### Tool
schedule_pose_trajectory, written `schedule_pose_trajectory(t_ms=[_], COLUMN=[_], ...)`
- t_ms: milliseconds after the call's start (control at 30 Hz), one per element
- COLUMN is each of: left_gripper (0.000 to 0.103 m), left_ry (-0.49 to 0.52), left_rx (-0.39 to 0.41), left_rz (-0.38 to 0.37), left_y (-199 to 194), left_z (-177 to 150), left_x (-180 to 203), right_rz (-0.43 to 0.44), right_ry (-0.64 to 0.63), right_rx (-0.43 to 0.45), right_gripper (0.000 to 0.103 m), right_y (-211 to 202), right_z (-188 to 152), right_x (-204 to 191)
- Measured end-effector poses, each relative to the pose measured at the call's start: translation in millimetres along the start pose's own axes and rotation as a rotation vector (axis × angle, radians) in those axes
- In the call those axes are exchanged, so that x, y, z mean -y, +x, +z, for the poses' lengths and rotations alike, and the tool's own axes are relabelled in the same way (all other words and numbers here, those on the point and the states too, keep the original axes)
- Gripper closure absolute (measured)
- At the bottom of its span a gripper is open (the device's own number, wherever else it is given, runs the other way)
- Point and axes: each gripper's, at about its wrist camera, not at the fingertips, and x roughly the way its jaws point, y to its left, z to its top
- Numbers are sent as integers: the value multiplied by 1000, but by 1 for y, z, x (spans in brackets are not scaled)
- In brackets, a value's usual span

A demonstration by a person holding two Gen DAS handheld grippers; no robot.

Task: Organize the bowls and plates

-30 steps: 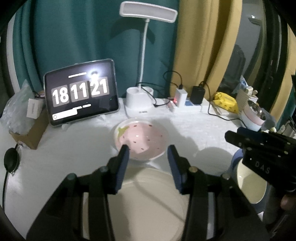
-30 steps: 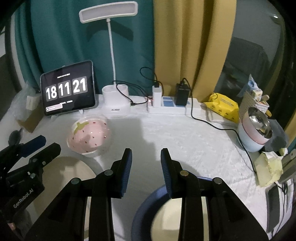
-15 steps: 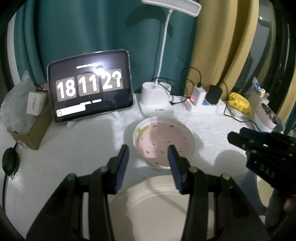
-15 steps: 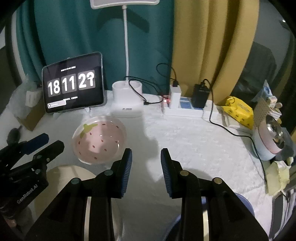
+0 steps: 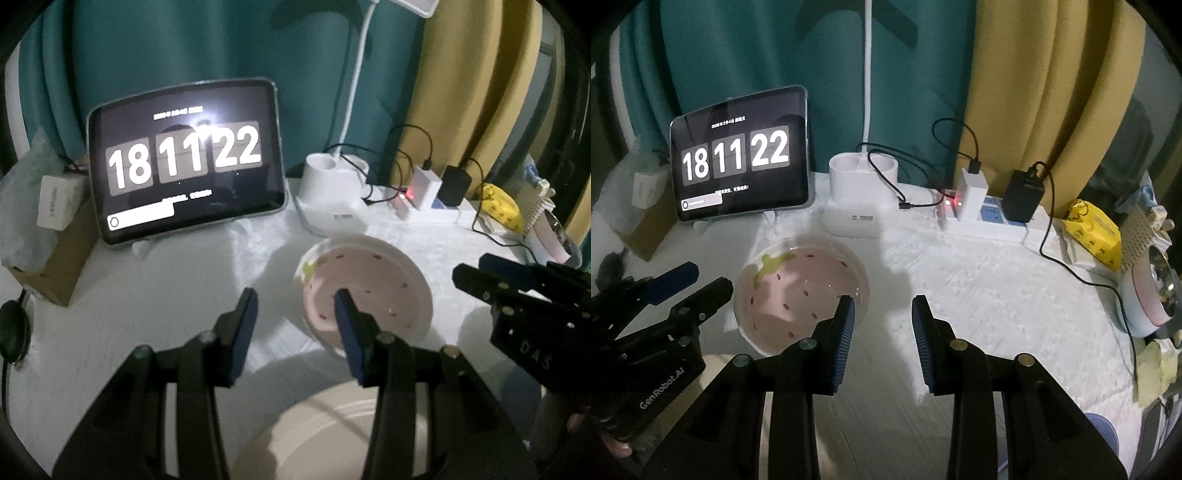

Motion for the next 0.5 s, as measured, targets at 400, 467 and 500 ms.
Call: schedule_pose_trajectory(t_ms=[400, 467, 500], left_gripper=[58, 58, 58], left_ry=[-4, -2, -2], left_rx=[-86, -102, -113], left_rz=[-13, -16, -18], left_y=[39, 45, 48], left_z=[3, 3, 3], left_x=[0, -1, -1], right_rz=[10, 13, 15], right_ry=[30, 50, 57], right_rx=[-60, -87, -99], right_gripper=[70, 70, 70], right_y=[37, 47, 51], right_z=[11, 11, 11], right_x=[-7, -6, -6])
